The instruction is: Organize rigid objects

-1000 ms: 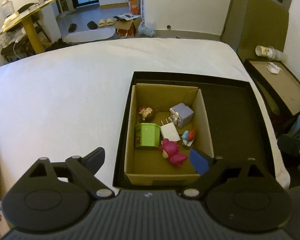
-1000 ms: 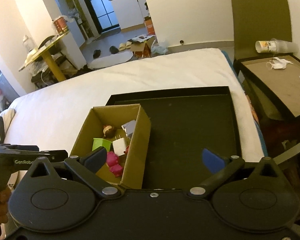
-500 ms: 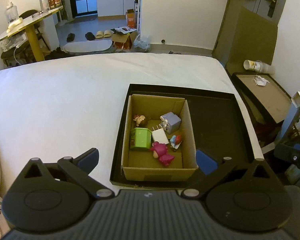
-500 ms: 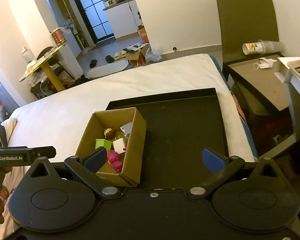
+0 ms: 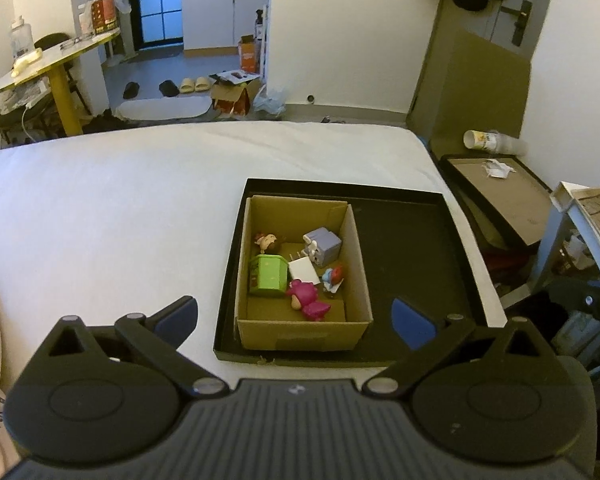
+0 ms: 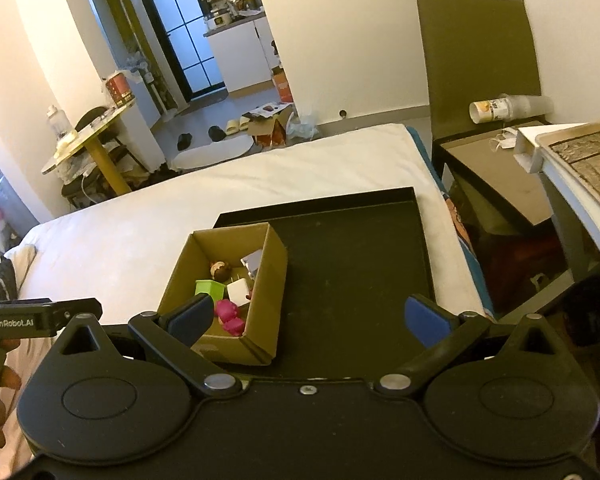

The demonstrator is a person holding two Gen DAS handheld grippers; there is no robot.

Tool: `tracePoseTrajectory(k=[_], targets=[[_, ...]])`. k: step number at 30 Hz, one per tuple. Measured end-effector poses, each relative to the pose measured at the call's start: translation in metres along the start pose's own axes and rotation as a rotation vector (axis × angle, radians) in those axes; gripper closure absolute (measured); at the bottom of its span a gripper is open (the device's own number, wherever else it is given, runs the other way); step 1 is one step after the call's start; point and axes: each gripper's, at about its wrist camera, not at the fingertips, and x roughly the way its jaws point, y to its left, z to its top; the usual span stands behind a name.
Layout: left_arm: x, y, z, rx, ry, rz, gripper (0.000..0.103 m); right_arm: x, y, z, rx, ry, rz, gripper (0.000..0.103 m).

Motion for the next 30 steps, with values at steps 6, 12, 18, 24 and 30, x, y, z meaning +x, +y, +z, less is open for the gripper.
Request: tracePoseTrajectory(k=[6,12,18,24,30], targets=[[-0.020,0.000,-0.004,-0.002,-0.030,-0.031,0.000,-0.012,0.006,-0.003,-0.021,-0.006,-0.004,0.000],[-0.035,-0.004,-0.008,0.008,-0.047,-0.044,0.000,-0.023,0.013,-0.007,-0.028,0.004,0.009,0.000],[-0.048,-0.008,-0.014,0.019,-0.050,-0.068,0.000,-0.030,0.016,-0.010,-0.032,0.022,-0.002,0.000],[-0.059,-0.009,-0.017,0.019,-0.067,-0.066,0.000,-0.037,0.018,-0.011,-0.046,0.015,-0.007,0.000],[-0.063,-0.007,-0.023,0.011,-0.074,-0.060,0.000,-0.043,0.021,-0.008,-0.067,0.005,-0.007,0.000]])
